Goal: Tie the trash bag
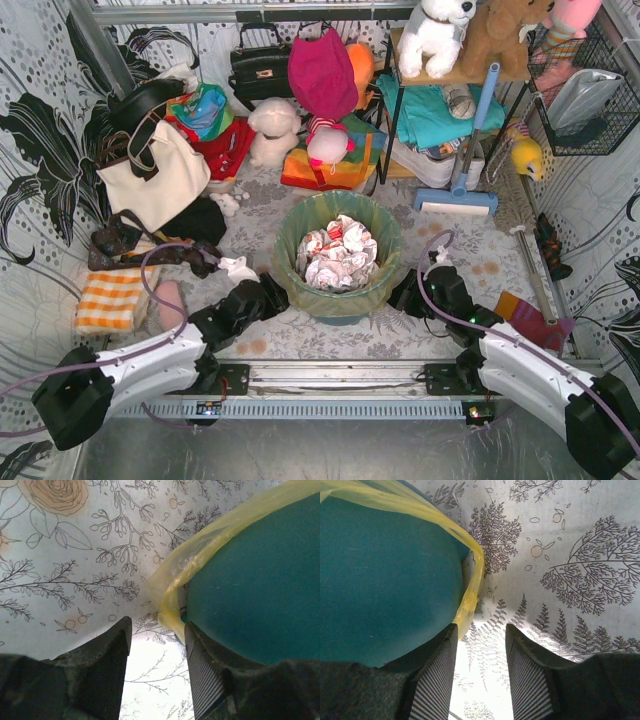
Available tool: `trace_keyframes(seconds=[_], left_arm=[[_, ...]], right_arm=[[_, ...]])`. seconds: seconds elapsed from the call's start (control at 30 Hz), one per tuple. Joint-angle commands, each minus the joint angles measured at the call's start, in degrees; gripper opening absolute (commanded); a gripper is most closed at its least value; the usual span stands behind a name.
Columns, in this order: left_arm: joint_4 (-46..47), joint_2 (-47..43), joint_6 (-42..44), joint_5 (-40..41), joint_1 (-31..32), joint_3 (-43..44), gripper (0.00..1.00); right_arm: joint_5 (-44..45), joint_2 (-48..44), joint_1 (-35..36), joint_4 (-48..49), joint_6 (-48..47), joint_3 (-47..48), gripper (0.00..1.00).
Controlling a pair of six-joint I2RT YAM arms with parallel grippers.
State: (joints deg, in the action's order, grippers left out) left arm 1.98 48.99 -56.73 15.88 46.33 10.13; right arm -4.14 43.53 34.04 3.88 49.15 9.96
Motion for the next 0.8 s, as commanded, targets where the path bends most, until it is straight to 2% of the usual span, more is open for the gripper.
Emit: trace_keyframes(seconds=[0.0,0.2,0.53,0.77], left_arm=[[6.85,2.47,1.87,1.45,-0.26,0.89,0.53],[9.93,7.34,3.66,2.49,-0.25,2.26,0.49],[17.89,11.82,9.26,4.32,-0.61,2.74,0.49],[20.50,16.01,11.70,4.54,-1.23,4.06,0.41]], right_arm=[[-0.80,0.90,-0.19,3.78,0.95,-0.26,0.43],[-0.71,2.31,-0.18,5.64,1.00,-0.31,0.43],[0.51,4.56,-0.18,8.31,0.37,-0.36,0.43],[1.56,5.49,-0.20,9.90,0.04,-1.20,0.42]])
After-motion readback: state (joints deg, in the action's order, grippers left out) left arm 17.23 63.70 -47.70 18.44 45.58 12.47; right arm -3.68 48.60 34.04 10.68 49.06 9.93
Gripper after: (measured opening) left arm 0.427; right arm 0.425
